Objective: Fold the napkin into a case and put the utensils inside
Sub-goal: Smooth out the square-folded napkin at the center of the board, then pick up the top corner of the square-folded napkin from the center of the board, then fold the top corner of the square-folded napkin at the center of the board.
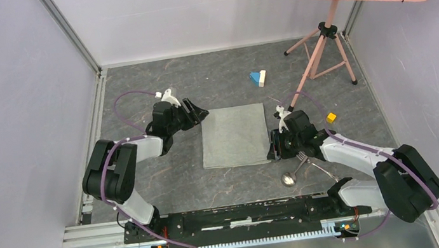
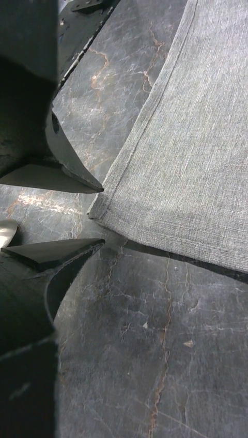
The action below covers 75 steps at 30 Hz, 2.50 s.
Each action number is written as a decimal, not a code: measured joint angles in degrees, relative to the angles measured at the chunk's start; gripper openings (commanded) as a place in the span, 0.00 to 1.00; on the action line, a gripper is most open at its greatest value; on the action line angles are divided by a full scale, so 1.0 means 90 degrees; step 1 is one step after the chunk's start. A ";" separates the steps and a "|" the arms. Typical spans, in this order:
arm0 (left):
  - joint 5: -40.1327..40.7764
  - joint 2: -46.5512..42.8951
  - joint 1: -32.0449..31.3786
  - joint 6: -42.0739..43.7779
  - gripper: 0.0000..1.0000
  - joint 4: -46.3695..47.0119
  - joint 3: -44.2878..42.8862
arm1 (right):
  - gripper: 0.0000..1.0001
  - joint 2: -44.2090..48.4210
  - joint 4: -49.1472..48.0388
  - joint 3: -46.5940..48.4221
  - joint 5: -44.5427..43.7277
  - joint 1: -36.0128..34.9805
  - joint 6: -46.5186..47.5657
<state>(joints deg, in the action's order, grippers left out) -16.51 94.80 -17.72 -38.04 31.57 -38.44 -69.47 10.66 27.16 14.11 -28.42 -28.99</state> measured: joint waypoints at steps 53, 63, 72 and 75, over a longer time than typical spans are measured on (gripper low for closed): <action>0.0027 -0.3242 -0.0019 -0.0034 0.43 -0.4316 0.1350 | 0.01 -0.4719 -0.3854 0.3818 0.1428 -0.0741 -0.0262; -0.0206 -0.2514 -0.0396 -0.0029 0.38 -0.4318 0.1192 | 0.01 -0.5311 -0.4333 0.4262 0.1353 -0.0707 -0.0372; -0.0221 -0.2441 -0.0559 -0.0027 0.29 -0.4333 0.1178 | 0.01 -0.5401 -0.4765 0.4262 0.1156 -0.0544 -0.0542; -0.0216 -0.2407 -0.0602 -0.0027 0.26 -0.4364 0.1178 | 0.01 -0.5435 -0.4862 0.4262 0.1156 -0.0537 -0.0614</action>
<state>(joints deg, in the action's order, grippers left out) -18.46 73.14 -23.14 -38.28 -7.70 -27.83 -118.39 -33.10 65.52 24.51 -33.26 -34.52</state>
